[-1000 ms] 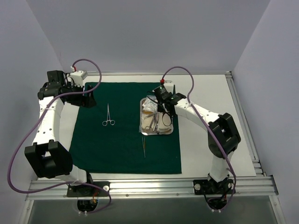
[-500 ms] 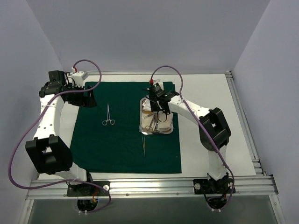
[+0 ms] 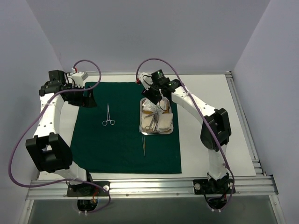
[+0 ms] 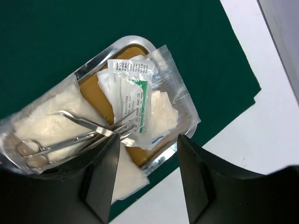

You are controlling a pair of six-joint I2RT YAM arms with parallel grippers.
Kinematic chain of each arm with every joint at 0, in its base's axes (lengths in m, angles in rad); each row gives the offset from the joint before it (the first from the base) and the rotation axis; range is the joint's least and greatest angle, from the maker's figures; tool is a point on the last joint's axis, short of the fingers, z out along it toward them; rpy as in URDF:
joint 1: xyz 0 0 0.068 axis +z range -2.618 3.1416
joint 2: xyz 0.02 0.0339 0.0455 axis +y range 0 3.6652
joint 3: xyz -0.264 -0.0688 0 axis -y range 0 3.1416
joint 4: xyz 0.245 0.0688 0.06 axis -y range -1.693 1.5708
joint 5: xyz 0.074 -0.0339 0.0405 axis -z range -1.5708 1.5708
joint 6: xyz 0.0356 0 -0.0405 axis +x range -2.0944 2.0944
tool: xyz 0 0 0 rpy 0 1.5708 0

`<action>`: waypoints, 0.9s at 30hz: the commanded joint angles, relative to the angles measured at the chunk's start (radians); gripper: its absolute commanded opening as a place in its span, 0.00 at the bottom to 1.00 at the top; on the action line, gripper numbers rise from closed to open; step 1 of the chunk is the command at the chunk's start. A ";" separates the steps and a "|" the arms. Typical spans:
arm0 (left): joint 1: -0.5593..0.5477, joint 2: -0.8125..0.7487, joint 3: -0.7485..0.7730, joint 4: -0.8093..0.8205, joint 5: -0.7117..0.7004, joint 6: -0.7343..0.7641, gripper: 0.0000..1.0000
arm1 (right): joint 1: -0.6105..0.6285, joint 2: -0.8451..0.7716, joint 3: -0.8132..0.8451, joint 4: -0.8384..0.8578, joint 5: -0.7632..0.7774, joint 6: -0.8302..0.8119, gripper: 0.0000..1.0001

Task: Open and lay out the surgical kit
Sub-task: Pick up the medical item from the container.

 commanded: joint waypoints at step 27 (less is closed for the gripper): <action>0.008 0.058 0.090 -0.002 0.018 -0.023 0.94 | 0.070 0.223 0.064 -0.172 -0.034 -0.455 0.44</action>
